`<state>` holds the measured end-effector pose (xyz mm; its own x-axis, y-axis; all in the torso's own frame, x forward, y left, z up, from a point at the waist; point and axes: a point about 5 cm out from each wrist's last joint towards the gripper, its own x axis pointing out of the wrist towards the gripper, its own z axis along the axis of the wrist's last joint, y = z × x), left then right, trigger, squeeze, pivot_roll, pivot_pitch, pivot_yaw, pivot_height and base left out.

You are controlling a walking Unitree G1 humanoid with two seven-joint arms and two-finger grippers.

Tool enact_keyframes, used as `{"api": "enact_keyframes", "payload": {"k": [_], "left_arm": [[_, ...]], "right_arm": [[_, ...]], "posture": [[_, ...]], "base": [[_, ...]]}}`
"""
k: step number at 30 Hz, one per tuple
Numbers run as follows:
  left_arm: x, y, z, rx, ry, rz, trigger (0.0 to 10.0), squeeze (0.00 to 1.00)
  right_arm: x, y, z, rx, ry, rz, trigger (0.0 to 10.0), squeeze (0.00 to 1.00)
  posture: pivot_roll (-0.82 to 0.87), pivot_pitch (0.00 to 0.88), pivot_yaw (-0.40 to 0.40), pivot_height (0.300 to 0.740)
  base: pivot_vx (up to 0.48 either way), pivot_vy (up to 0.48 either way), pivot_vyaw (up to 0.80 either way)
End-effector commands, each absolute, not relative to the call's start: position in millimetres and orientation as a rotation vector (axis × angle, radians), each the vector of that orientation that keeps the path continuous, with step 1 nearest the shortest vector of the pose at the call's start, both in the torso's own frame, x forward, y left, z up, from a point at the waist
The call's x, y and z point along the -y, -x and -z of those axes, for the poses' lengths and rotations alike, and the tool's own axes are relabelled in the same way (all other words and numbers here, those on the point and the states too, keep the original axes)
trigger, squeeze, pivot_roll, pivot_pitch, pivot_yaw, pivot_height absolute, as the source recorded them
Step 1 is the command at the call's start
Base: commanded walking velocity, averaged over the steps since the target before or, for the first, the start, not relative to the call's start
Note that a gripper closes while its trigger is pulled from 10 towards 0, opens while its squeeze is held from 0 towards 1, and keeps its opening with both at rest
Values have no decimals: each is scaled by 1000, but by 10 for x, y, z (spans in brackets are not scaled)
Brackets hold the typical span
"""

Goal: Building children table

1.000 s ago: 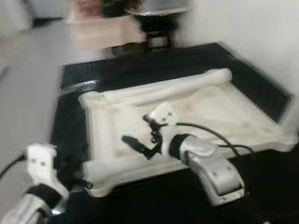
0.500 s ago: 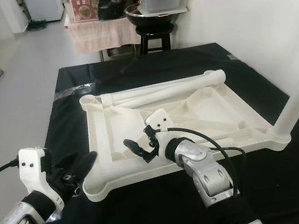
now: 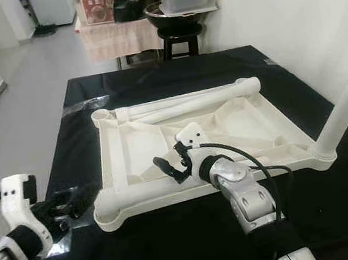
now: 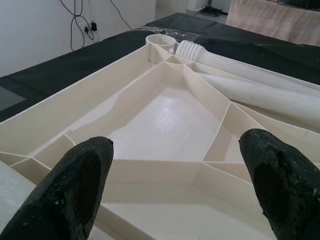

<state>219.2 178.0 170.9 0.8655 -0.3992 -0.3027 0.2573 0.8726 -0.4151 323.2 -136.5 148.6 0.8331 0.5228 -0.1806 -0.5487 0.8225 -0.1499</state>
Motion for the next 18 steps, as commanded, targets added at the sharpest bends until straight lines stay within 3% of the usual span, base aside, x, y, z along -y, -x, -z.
{"api": "enact_keyframes", "payload": {"k": [1, 7, 8, 18], "left_arm": [[-1784, -2149, -1595, -465, 408, 363, 10000, 1000], [-1737, -2113, -1486, -527, 450, 388, 10000, 1000], [-1704, -2116, -1468, -537, 476, 409, 10000, 0], [-1626, -2212, -1483, -548, 538, 463, 10000, 0]], "right_arm": [[1400, -3253, -1498, -128, 219, -558, 10000, 0], [1399, -3256, -1499, -129, 222, -560, 10000, 0], [1400, -3258, -1502, -129, 223, -560, 10000, 0], [1416, -3276, -1516, -127, 227, -552, 10000, 0]], "posture": [[-50, 0, -50, 740], [-53, 0, -51, 740], [-55, 0, -52, 740], [-64, 0, -50, 740]], "base": [[0, 0, 0], [0, 0, 0], [0, 0, 0], [0, 0, 0]]}}
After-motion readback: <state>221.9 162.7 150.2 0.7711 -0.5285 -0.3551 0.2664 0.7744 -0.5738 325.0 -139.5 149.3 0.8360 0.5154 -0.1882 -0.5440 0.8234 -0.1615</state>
